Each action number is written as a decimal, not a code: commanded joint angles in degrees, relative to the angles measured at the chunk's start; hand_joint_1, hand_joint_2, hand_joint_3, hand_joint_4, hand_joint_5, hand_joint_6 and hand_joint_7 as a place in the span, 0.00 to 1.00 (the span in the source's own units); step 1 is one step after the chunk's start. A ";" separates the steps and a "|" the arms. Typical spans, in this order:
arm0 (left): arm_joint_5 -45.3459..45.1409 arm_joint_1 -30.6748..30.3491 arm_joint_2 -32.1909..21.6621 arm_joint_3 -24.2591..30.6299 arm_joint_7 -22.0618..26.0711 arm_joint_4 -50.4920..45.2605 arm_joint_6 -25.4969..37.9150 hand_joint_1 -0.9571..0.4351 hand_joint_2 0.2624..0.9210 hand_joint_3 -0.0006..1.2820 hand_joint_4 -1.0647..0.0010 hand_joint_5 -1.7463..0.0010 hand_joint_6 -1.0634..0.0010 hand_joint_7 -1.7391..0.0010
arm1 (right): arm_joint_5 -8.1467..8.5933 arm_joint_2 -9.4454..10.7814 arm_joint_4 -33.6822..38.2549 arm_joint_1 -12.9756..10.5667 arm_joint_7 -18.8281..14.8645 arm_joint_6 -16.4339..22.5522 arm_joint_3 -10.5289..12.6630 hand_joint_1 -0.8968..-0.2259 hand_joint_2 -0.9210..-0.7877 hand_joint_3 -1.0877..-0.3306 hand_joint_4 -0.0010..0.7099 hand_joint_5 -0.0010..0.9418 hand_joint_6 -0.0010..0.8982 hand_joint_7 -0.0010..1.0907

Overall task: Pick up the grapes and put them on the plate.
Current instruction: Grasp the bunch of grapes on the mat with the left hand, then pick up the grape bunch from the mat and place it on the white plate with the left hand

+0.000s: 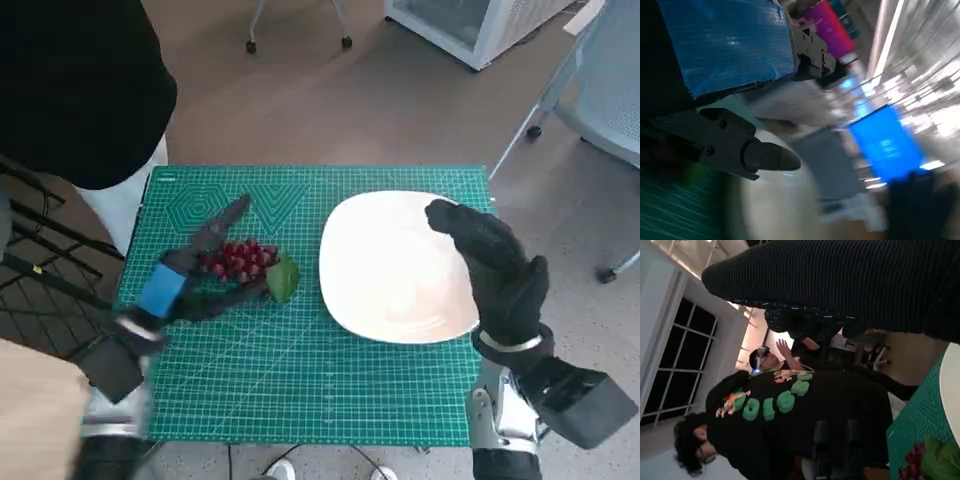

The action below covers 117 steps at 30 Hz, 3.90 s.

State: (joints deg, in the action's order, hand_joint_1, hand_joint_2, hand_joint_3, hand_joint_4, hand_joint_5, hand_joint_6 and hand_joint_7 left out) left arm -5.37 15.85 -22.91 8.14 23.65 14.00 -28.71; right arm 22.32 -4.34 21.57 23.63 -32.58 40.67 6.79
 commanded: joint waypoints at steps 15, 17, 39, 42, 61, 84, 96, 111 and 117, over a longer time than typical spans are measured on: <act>-27.02 -4.43 -4.04 -7.88 -7.55 -19.28 29.69 0.40 0.65 0.00 1.00 1.00 0.92 0.99 | -0.54 0.95 0.10 -0.97 1.12 -0.68 -0.08 0.69 0.00 0.71 0.45 0.00 0.06 0.48; -28.00 -4.12 -4.26 -8.75 -7.57 -19.11 30.86 0.40 0.65 0.00 1.00 1.00 0.91 0.99 | -0.46 0.96 0.10 -0.96 1.10 -0.72 -0.06 0.69 0.00 0.71 0.45 0.00 0.06 0.49; -34.94 4.09 -4.54 -18.31 -10.22 -8.80 33.92 0.42 0.66 0.00 1.00 1.00 0.82 0.98 | -0.96 0.71 1.90 -0.14 1.10 0.73 0.46 0.70 0.00 0.70 0.45 0.00 0.05 0.50; -35.51 5.70 -4.27 -19.56 -10.62 -6.82 34.01 0.45 0.65 0.00 1.00 1.00 0.82 0.99 | -0.92 0.77 1.82 -0.15 1.08 0.70 0.34 0.70 0.00 0.70 0.45 0.00 0.05 0.50; -37.61 20.18 -1.17 -28.42 -10.25 15.81 35.73 0.63 0.69 0.01 0.99 1.00 0.79 1.00 | -0.33 0.81 2.03 -0.21 0.70 1.02 0.36 0.70 0.00 0.71 0.45 0.00 0.05 0.51; -35.81 25.68 1.38 -32.13 -11.87 31.28 35.85 0.69 0.74 0.01 0.88 0.99 0.68 0.99 | -0.55 0.67 1.67 -0.41 1.23 1.33 0.94 0.70 0.00 0.71 0.45 0.00 0.05 0.51; -34.64 25.81 1.48 -32.73 -12.43 31.79 36.45 0.70 0.75 0.01 0.86 1.00 0.66 1.00 | -0.67 0.64 1.74 -0.27 1.25 1.19 0.93 0.70 0.00 0.71 0.45 0.00 0.05 0.51; -37.58 27.57 1.00 -36.87 -15.62 35.63 35.36 0.73 0.98 0.13 0.52 0.32 0.48 0.45 | -0.54 0.34 1.63 0.21 1.07 0.41 0.75 0.70 0.00 0.70 0.45 0.00 0.04 0.51; -38.94 28.25 0.69 -38.84 -16.76 36.96 34.86 0.69 0.99 0.13 0.51 0.17 0.44 0.40 | -0.50 0.21 1.58 0.38 1.00 0.23 0.75 0.70 0.00 0.70 0.45 0.00 0.04 0.51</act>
State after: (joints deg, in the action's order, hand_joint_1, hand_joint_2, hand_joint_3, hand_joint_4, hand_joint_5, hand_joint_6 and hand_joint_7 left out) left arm -42.89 45.95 -22.02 -28.98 6.79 48.56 6.13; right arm 22.06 -3.93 22.75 23.97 -31.74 41.84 7.49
